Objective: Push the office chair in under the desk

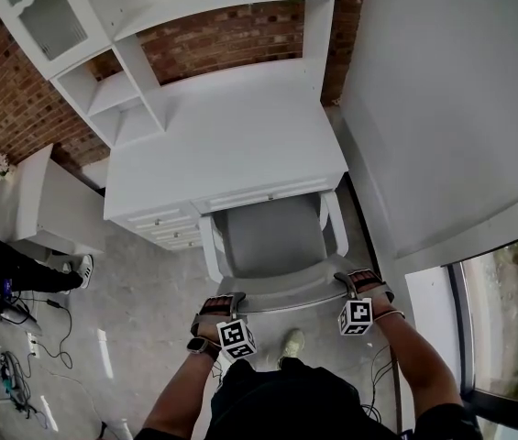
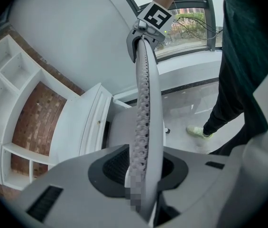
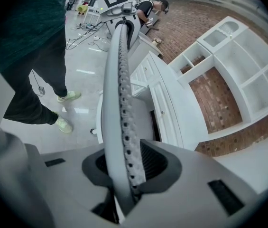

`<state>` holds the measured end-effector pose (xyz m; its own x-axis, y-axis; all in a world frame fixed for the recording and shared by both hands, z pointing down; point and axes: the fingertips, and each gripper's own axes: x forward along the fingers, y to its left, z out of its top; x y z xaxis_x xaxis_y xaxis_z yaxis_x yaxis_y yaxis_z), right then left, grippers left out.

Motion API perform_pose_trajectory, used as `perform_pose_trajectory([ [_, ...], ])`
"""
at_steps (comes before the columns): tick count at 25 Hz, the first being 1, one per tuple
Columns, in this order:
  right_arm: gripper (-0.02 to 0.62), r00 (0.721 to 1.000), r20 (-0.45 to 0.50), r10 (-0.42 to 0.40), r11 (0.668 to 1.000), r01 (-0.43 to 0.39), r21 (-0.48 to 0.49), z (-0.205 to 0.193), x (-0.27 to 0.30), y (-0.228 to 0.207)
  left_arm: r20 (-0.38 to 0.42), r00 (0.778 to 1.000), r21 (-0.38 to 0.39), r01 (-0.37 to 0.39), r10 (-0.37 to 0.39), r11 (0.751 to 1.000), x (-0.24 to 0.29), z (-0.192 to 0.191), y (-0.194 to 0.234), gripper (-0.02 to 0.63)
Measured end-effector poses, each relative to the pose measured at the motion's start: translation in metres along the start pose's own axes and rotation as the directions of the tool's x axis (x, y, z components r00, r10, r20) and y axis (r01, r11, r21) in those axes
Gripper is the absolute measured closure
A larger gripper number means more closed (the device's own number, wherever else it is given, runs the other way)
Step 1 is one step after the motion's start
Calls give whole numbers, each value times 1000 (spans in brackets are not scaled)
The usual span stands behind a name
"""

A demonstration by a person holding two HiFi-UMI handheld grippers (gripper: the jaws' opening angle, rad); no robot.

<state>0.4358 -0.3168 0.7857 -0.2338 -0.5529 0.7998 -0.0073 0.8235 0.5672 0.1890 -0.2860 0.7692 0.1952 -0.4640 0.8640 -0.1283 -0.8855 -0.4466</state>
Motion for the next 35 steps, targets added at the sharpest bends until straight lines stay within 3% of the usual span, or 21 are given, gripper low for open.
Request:
perform_pose_trajectory([
  [19, 509, 1000, 10, -8, 1000, 8, -5, -6, 2, -6, -12, 1000, -7, 15, -15, 1000, 3, 5, 0, 512],
  [25, 486, 1000, 24, 18, 999, -19, 36, -9, 3, -6, 24, 998, -117, 57, -54, 991, 1, 8, 3, 442],
  [30, 447, 999, 24, 43, 995, -45, 85, -5, -1, -7, 57, 996, -172, 76, -67, 982, -17, 5, 4, 420],
  [35, 414, 997, 27, 66, 989, -69, 132, -4, -25, 2, 111, 986, -267, 146, -121, 952, -50, 8, -2, 411],
])
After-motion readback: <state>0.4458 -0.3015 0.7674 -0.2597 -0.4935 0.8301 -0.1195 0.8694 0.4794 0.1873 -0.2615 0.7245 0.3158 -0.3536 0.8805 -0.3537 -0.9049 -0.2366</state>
